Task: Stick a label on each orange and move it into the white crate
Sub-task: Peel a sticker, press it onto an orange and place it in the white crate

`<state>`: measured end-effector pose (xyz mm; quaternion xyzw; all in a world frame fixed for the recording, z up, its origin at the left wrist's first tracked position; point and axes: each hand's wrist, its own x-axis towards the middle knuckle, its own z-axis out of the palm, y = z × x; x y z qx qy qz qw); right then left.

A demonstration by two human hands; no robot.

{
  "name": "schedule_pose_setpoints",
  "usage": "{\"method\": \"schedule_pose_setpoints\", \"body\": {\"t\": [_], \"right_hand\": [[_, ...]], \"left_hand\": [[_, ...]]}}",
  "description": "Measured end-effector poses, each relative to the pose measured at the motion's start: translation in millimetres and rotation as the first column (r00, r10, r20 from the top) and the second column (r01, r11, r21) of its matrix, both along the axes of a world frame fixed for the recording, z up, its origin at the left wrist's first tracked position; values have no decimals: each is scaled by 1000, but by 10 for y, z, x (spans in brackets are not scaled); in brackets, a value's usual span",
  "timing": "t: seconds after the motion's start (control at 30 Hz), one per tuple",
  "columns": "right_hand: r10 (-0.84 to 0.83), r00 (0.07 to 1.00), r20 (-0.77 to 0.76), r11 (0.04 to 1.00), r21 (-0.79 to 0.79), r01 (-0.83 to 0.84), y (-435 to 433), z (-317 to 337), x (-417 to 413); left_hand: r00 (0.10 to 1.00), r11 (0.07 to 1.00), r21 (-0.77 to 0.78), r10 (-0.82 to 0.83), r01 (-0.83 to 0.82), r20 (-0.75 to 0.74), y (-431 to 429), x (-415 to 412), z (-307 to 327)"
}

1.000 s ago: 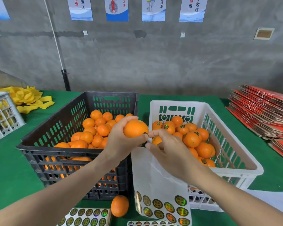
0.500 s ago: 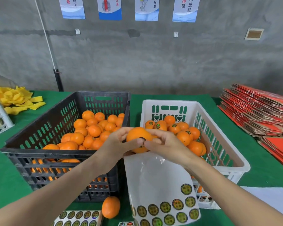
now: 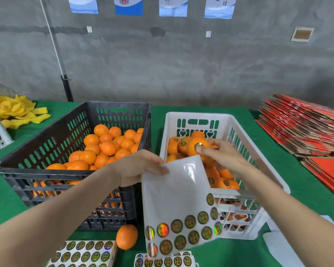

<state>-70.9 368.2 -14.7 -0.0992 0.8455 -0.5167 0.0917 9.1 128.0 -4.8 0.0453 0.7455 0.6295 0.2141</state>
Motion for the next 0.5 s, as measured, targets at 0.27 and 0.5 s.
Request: {"method": "schedule_pose_setpoints", "body": {"t": [0.27, 0.5], "right_hand": [[208, 941, 266, 513, 790, -336, 685, -249, -263], [286, 938, -196, 903, 384, -195, 346, 8, 68]], "left_hand": [[991, 986, 160, 35, -55, 130, -267, -40, 108], [989, 973, 190, 113, -130, 100, -402, -53, 195]]}}
